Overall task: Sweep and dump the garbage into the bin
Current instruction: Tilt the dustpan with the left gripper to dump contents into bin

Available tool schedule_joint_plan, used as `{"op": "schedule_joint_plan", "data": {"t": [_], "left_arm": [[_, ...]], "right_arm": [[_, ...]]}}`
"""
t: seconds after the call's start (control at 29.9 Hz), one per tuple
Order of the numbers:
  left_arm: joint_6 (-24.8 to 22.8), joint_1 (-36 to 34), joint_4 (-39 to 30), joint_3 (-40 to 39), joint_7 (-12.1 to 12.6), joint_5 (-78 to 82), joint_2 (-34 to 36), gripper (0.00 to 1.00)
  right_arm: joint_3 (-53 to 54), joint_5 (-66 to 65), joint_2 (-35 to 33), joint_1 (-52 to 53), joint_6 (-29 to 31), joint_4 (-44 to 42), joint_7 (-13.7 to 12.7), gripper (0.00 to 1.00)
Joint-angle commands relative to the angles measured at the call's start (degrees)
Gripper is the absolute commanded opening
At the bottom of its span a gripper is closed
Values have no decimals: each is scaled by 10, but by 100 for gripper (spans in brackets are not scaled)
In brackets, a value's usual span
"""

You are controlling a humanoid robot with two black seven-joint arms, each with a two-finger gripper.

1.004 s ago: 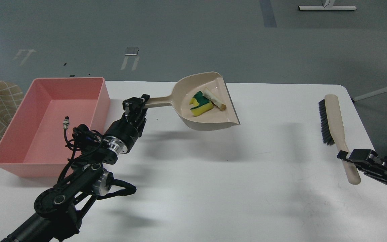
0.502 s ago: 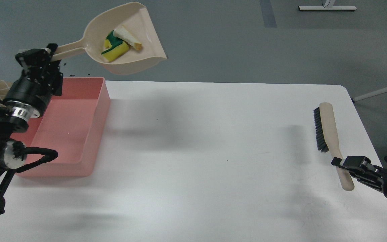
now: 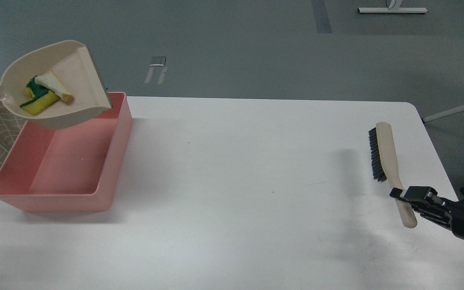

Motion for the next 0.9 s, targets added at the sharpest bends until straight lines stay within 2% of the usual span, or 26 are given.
{"op": "schedule_joint_plan", "data": {"t": [0.0, 0.1, 0.37, 0.47, 0.67, 0.87], "left_arm": [[-2, 27, 7, -7, -37, 70, 38, 0], [-2, 38, 7, -7, -68, 125, 60, 0], [11, 33, 5, -9, -77, 245, 94, 0], [27, 32, 4, -8, -92, 284, 108, 0], [95, 35, 5, -1, -151, 421, 134, 0], [149, 36, 5, 0, -171, 497, 164, 0]], "right_arm": [[0, 0, 4, 1, 0, 0, -1, 0], [0, 0, 5, 1, 0, 1, -2, 0], [-1, 0, 8, 1, 1, 2, -2, 0], [-1, 0, 8, 1, 0, 2, -1, 0], [-1, 0, 12, 1, 0, 3, -1, 0], [1, 0, 12, 1, 0, 3, -1, 0]]}}
